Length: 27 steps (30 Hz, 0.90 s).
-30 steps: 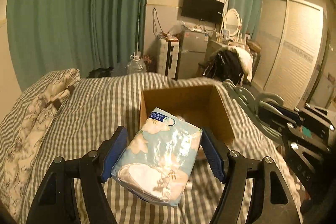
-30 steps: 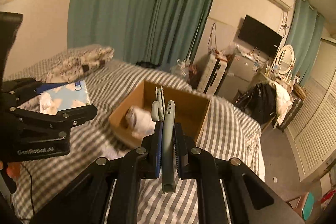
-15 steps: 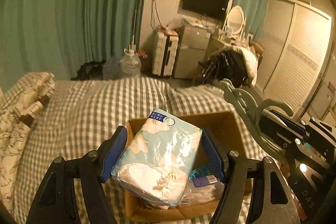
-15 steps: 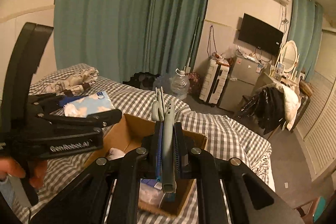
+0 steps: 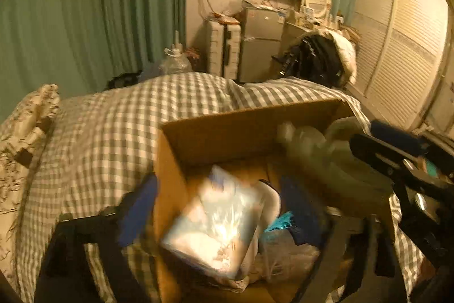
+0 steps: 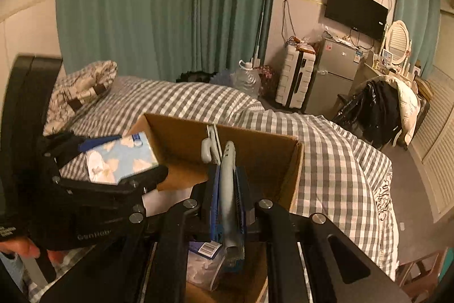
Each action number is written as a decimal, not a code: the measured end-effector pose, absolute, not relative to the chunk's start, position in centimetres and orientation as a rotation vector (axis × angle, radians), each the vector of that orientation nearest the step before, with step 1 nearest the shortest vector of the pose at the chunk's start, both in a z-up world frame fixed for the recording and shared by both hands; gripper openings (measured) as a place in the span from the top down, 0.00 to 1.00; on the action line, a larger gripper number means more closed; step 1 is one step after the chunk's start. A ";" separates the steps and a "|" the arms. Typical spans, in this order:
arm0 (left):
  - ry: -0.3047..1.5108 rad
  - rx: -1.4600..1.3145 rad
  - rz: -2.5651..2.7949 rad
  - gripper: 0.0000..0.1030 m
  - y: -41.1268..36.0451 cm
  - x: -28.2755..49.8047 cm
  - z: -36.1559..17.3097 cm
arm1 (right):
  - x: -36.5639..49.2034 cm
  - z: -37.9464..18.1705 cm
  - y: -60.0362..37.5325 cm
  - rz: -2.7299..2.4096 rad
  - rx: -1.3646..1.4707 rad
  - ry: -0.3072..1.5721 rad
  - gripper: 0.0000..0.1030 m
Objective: Organize objects
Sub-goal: 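Carry the tissue pack and hanger into the cardboard box and open both tools, then move both tools back from the box to the remaining items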
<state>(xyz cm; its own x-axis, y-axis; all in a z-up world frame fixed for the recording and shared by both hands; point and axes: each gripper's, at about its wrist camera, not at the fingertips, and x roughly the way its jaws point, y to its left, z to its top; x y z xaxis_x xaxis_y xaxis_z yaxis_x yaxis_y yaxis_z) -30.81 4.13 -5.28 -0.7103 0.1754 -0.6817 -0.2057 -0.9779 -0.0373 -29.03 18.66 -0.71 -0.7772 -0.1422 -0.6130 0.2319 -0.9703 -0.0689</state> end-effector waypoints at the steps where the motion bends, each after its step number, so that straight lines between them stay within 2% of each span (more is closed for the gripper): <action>1: 0.065 -1.056 2.749 0.00 4.0 -30.3 -4.9 | -28.8 -0.3 18.9 -2.801 0.937 0.212 0.58; 2: 0.071 -1.025 2.762 0.00 3.8 -29.6 -4.3 | -28.4 0.2 19.0 -2.815 0.923 0.214 0.43; 3: 0.082 -1.010 2.766 0.00 3.7 -29.0 -3.7 | -27.8 1.1 19.2 -2.835 0.887 0.217 0.42; 10: 0.044 -0.990 2.782 0.00 1.8 -24.3 1.0 | -23.0 6.3 19.7 -2.877 0.777 0.262 0.41; 16: -0.040 -0.920 2.830 0.00 -0.5 -18.4 5.0 | -17.4 10.5 19.1 -2.884 0.704 0.302 0.36; 21: -0.083 -0.893 2.868 0.00 -2.1 -13.9 5.4 | -13.1 11.5 17.7 -2.859 0.681 0.319 0.34; 27: -0.062 -0.916 2.906 0.00 -3.1 -11.0 3.1 | -9.9 9.2 16.0 -2.825 0.713 0.306 0.34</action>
<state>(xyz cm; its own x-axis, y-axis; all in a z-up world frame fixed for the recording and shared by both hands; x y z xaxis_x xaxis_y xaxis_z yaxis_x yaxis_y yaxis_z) -10.99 -3.13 3.13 -0.8153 0.1020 -0.5700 -0.0775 -0.9947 -0.0672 -9.85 16.05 9.23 -0.8605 -0.1525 -0.4861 0.2531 -0.9560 -0.1481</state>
